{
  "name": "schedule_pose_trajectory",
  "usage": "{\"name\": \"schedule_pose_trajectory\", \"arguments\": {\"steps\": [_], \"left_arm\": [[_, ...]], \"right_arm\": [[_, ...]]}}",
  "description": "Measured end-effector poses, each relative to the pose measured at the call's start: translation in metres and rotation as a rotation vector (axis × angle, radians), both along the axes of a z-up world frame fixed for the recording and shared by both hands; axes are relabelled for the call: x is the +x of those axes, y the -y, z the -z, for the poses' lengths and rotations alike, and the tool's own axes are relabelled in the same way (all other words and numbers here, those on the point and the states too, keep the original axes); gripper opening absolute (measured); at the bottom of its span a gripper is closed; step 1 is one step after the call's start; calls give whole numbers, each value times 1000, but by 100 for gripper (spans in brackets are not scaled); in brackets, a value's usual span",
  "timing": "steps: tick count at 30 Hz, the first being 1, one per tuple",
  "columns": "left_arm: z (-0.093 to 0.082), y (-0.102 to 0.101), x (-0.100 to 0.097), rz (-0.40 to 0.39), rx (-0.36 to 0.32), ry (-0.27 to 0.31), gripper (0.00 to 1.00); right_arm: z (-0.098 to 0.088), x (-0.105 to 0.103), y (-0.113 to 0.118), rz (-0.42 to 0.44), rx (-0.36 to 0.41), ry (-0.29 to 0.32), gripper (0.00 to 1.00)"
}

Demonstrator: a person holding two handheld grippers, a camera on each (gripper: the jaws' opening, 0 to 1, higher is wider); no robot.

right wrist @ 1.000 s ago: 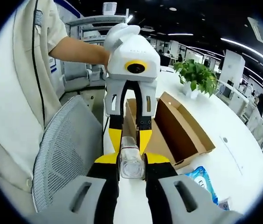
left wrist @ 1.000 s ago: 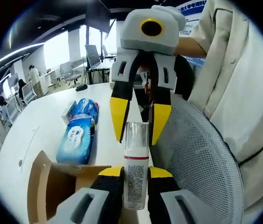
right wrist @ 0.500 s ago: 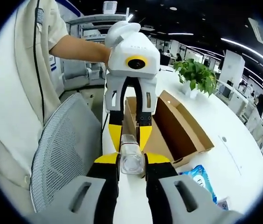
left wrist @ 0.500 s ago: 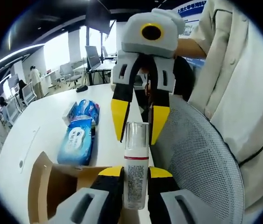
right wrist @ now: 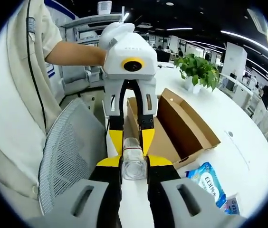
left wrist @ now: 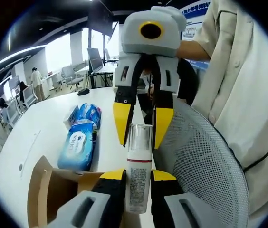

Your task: Operate the shoe box by opening the lid, removing the specified soft item, and placing it in the target area until the item is outside and the box remains undamaged.

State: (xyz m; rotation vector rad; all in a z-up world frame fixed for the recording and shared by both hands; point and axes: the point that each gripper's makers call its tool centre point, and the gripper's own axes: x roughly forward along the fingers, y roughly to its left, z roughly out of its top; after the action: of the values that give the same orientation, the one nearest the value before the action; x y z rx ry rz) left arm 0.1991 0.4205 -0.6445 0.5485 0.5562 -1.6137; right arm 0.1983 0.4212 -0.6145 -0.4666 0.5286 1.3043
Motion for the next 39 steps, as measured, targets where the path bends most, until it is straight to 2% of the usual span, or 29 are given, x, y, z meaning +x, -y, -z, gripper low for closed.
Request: {"name": "schedule_pose_trajectory", "arguments": {"steps": [8, 10, 13, 16, 27, 32, 36, 39], "left_arm": [[-9, 2, 7, -29, -44, 27, 20], [-10, 3, 10, -44, -54, 33, 23], [-12, 2, 19, -85, -65, 48, 29], [-15, -2, 31, -160, -85, 51, 32], [-20, -29, 52, -333, -118, 56, 49], [-26, -43, 57, -405, -121, 63, 52], [-30, -55, 62, -476, -123, 72, 61], [-32, -65, 65, -521, -127, 85, 62]], "right_arm": [[-10, 6, 3, -18, -6, 15, 16], [-12, 8, 4, -21, -7, 17, 16], [-15, 13, 8, -31, -25, 26, 16], [-18, 16, 11, -40, -41, 34, 16], [-27, 27, 22, -70, -82, 56, 16], [-30, 35, 29, -80, -104, 69, 16], [-33, 42, 37, -84, -122, 79, 16], [-34, 48, 43, -82, -136, 86, 16]]}}
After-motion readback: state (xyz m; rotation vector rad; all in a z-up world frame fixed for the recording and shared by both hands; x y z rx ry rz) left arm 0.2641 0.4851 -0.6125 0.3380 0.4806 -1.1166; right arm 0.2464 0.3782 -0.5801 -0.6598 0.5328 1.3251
